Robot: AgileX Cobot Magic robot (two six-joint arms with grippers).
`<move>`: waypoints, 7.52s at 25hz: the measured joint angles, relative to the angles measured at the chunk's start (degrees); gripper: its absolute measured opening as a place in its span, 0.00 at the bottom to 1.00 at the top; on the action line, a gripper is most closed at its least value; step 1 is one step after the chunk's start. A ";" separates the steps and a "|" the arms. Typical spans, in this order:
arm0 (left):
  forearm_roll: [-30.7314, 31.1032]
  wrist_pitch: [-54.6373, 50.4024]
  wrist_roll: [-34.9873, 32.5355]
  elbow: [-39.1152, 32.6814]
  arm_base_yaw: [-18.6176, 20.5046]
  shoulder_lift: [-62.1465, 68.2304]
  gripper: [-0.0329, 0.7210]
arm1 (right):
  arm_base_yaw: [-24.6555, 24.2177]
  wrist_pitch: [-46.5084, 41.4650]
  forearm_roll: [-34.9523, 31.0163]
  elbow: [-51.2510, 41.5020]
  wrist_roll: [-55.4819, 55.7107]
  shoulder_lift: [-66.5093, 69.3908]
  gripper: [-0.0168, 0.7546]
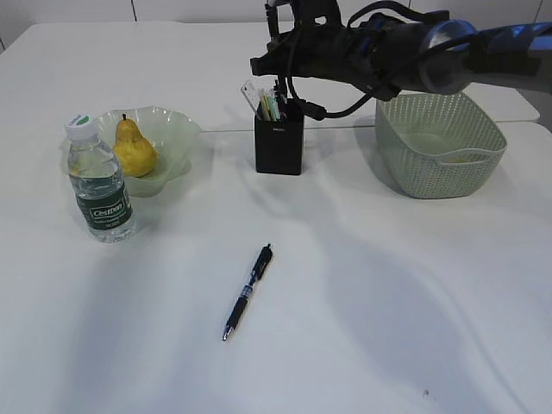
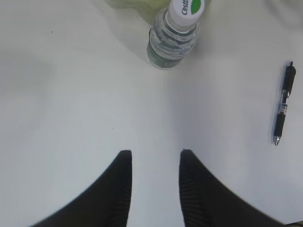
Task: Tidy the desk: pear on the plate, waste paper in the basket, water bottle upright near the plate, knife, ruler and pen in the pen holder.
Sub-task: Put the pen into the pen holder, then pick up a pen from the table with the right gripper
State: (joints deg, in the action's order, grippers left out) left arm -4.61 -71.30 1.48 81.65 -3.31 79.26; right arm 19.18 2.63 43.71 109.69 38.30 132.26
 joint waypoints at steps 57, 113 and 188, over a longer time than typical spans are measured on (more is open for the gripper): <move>-0.89 0.00 0.00 0.00 0.00 0.00 0.36 | -0.81 -0.80 0.22 0.55 0.69 4.91 0.40; 1.48 0.00 0.00 0.00 0.00 -0.04 0.36 | 4.90 -73.23 -49.26 0.55 -26.79 -15.50 0.43; 1.48 -0.01 -0.21 -0.33 0.00 -0.04 0.36 | 17.05 -72.64 -48.16 0.69 15.23 3.67 0.44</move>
State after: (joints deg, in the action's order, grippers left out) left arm -3.14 -71.31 1.27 81.32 -3.31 79.22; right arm 36.24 -70.00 -4.45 110.38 53.53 135.94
